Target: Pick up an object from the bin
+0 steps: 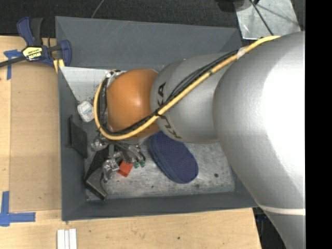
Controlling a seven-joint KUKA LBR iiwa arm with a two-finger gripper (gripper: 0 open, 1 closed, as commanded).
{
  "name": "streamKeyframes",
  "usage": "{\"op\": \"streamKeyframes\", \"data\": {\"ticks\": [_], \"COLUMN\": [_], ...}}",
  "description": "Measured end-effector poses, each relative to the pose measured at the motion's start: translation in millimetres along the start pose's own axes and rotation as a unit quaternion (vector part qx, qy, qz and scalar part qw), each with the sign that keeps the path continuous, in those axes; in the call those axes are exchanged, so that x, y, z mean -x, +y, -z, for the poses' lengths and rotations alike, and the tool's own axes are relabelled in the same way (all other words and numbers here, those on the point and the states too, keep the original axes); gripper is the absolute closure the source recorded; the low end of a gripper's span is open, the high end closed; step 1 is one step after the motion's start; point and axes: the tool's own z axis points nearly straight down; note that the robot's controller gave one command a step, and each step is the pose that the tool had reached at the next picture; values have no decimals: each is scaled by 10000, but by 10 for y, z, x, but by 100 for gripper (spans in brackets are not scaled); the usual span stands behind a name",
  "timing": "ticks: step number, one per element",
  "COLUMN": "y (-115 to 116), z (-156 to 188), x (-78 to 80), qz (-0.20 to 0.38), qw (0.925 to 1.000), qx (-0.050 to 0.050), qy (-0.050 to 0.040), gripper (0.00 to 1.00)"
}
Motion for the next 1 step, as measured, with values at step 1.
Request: {"op": "streamKeyframes", "data": {"ticks": [1], "y": [-15], "z": [1098], "x": [-14], "qz": [87], "qw": [10000], "qx": [-26], "qy": [28], "gripper": [100]}}
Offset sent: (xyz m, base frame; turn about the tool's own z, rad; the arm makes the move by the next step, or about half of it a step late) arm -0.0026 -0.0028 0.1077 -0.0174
